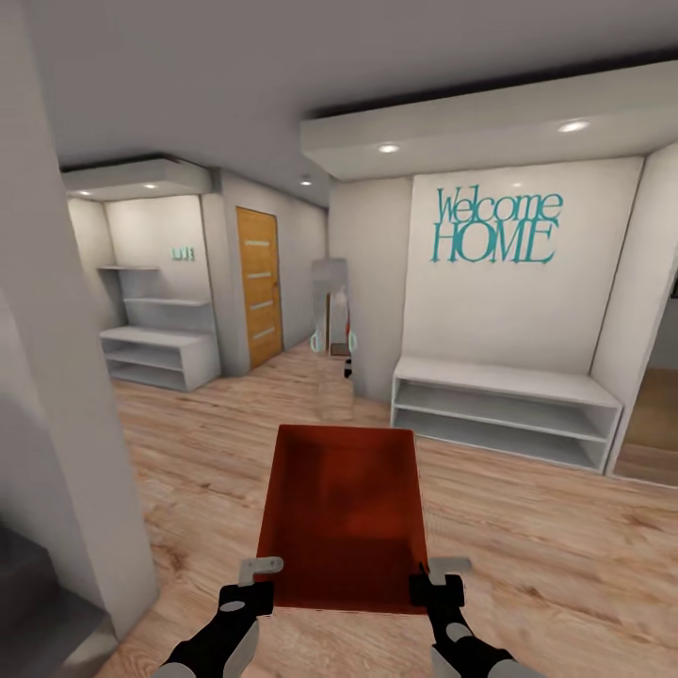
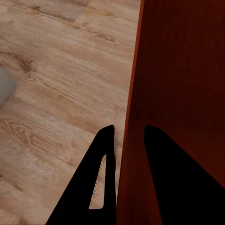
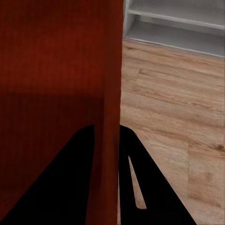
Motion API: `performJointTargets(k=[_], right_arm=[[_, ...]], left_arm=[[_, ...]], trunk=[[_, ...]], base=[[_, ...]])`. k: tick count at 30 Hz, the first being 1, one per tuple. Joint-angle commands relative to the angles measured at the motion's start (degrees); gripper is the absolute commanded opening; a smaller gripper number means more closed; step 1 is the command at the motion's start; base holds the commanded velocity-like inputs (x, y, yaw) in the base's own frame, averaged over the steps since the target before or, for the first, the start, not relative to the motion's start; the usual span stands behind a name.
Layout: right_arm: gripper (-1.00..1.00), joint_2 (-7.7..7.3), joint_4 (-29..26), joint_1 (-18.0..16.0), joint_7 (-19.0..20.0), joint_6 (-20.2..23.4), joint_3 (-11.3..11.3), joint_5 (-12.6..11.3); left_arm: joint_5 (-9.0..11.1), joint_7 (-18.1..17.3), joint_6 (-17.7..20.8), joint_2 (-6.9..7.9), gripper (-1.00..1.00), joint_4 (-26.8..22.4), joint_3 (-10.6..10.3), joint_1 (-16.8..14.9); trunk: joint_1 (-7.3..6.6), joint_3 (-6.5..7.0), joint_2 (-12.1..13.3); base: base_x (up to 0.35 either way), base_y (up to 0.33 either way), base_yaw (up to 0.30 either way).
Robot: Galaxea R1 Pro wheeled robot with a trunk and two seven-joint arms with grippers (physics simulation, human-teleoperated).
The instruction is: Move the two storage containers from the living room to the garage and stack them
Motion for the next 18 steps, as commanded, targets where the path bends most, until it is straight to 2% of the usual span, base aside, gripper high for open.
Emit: performJointTargets(k=[1, 18], right_arm=[[-1.0, -0.01, -2.4, -0.1, -0.4, -0.5, 0.3, 0.1], [-1.0, 0.02, -2.4, -0.1, -0.4, -0.5, 0.3, 0.2]], left_arm=[[1.5, 0.3, 0.2, 0.01, -1.0, 0.2, -0.9, 0.0], [1.5, 0.3, 0.2, -0.01, -1.0, 0.2, -0.9, 0.0]], trunk=[[0.04, -0.09, -0.1], [0.04, -0.09, -0.1]], base=[[0.322, 0.0, 0.214], [0.322, 0.0, 0.217]])
